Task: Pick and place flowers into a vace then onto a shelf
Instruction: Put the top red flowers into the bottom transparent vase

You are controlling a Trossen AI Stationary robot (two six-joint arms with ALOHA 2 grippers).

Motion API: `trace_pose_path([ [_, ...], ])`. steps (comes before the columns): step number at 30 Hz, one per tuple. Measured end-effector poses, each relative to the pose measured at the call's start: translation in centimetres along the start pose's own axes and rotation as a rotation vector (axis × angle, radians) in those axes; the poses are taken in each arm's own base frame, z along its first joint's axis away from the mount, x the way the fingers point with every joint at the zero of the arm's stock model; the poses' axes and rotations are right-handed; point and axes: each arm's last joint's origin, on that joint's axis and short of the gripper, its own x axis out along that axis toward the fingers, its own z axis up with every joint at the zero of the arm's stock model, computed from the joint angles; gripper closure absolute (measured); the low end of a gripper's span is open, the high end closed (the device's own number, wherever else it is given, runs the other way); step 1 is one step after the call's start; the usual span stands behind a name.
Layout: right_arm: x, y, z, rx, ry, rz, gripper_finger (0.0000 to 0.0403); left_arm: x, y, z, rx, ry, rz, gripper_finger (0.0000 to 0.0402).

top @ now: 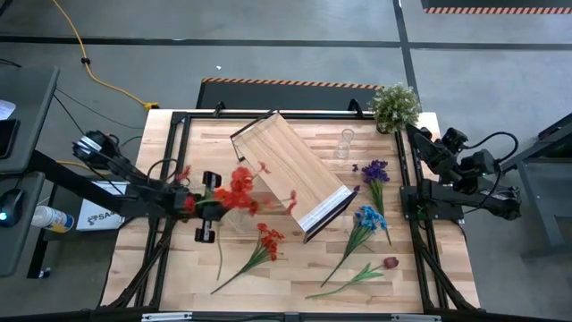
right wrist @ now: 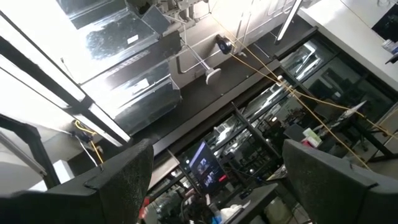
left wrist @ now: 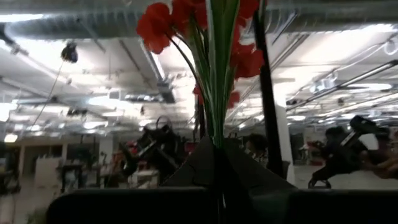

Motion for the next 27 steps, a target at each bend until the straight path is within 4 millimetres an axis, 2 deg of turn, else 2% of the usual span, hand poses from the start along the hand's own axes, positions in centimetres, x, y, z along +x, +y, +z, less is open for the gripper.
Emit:
trace_pose_path([
  [4,0.0,0.0,0.0,0.0,0.003,0.003,0.0059,0.3,-0.2,-0.3,-0.008,0.017,0.023,0.0358],
  [9,0.0,0.0,0.0,0.0,0.004,0.005,0.0059,0.7,0.6,-0.5,-0.027,0.007,0.034,0.0358],
  [18,0.0,0.0,-0.1,0.0,0.015,0.015,0.0059,1.8,0.9,-3.1,-0.078,0.084,0.075,0.0358],
  [27,0.0,0.0,-0.1,0.004,0.019,0.014,0.0059,1.7,0.8,-3.2,-0.086,0.094,0.095,0.0358],
])
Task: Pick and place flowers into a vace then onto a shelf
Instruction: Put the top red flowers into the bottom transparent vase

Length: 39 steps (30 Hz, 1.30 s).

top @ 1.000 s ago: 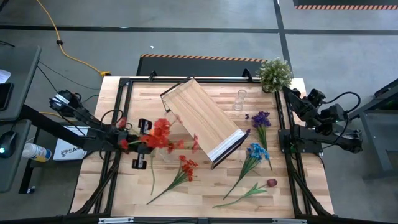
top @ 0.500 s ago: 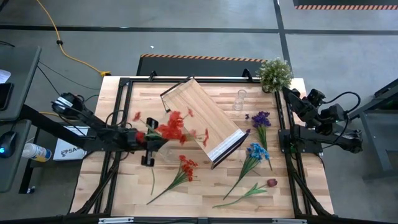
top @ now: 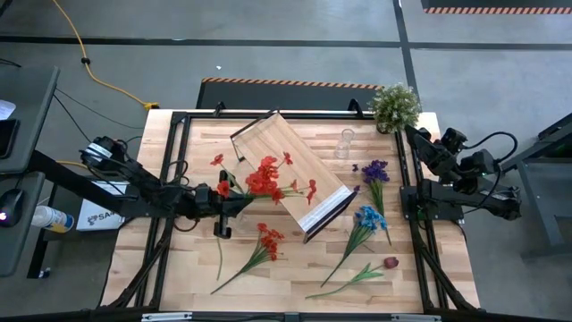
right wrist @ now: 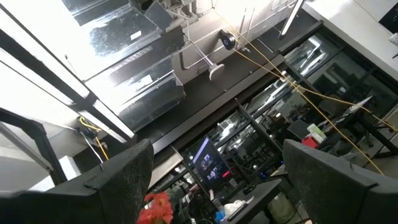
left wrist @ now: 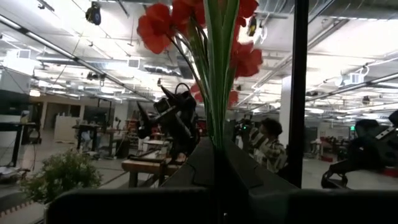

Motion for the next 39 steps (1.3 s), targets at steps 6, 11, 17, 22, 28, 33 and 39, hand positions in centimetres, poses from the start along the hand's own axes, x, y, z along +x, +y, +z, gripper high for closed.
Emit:
trace_pose_path([
  [6,0.0,0.0,0.0,0.0,0.0,0.001,0.0059,-0.3,0.1,-0.8,0.002,0.035,0.002,0.0358],
  [11,0.0,0.0,0.0,0.0,0.0,0.0,0.0059,-0.3,0.1,-1.1,0.008,0.049,0.019,0.0358],
  [17,0.0,0.0,0.0,-0.001,0.004,-0.002,0.0059,-0.8,0.3,-1.4,0.01,0.067,0.033,0.0358],
  [22,0.0,0.0,-0.1,-0.002,0.004,-0.006,0.0059,-1.0,0.4,-1.5,0.003,0.076,0.042,0.0358],
  [28,0.0,-0.1,-0.1,-0.003,0.004,-0.008,0.0059,-1.4,0.6,-1.8,0.001,0.092,0.049,0.0358],
  [33,0.0,-0.1,-0.1,-0.004,0.008,-0.012,0.0059,-1.4,0.6,-1.8,0.012,0.093,0.054,0.0358],
  [39,0.0,-0.1,-0.1,-0.004,0.009,-0.012,0.0059,-1.4,0.7,-1.8,0.012,0.095,0.062,0.0354],
])
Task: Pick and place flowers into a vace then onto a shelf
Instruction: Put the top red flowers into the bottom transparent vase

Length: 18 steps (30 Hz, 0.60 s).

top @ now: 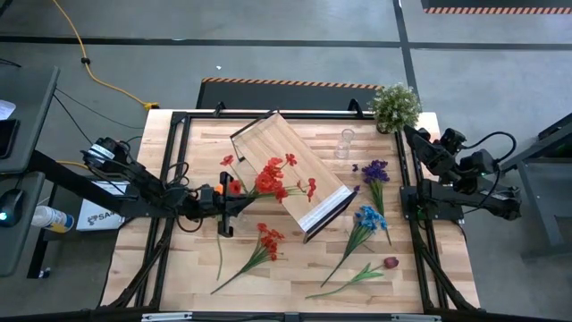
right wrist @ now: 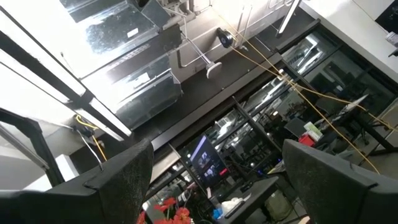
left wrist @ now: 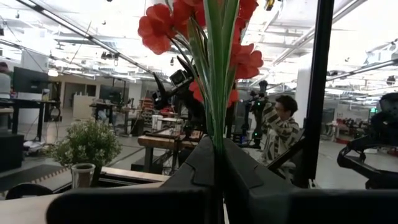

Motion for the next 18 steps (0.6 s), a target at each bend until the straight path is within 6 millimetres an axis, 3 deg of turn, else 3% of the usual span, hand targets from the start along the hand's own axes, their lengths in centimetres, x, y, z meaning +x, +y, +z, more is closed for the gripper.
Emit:
trace_pose_path([
  [11,0.0,0.0,-0.1,-0.001,0.003,-0.002,0.0059,0.0,0.0,-1.2,0.017,0.049,0.026,0.0359],
  [18,0.1,0.0,-0.1,-0.002,0.005,-0.003,0.0059,0.0,0.0,-1.4,0.005,0.056,0.045,0.034],
])
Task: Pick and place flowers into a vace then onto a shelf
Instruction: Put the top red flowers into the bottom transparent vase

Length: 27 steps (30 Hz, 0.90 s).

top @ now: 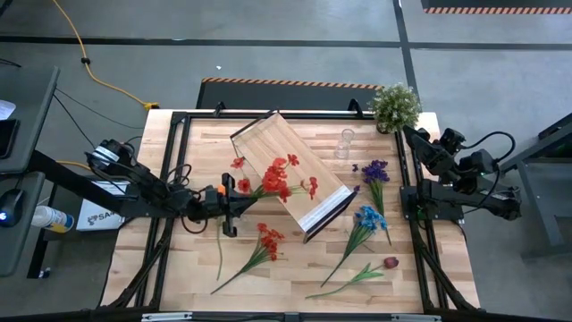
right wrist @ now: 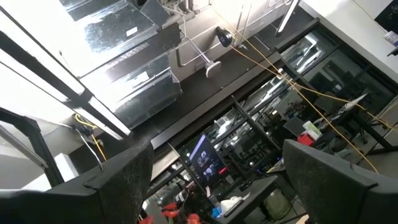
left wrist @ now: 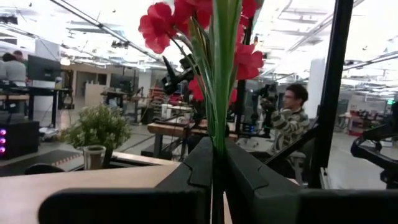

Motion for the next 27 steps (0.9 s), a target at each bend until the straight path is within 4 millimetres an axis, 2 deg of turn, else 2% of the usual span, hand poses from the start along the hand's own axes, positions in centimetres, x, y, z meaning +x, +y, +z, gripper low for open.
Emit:
trace_pose_path([
  [6,0.0,0.0,0.0,0.0,0.0,0.0,0.0059,0.0,-0.1,-1.1,-0.025,0.043,0.01,0.0359],
  [14,0.0,0.0,0.0,-0.001,0.004,-0.002,0.0059,0.0,0.0,-1.5,-0.058,0.057,0.056,0.031],
  [27,0.0,0.0,-0.1,-0.001,0.005,-0.003,0.0059,-0.3,-0.4,-1.5,-0.082,0.062,0.058,0.0303],
])
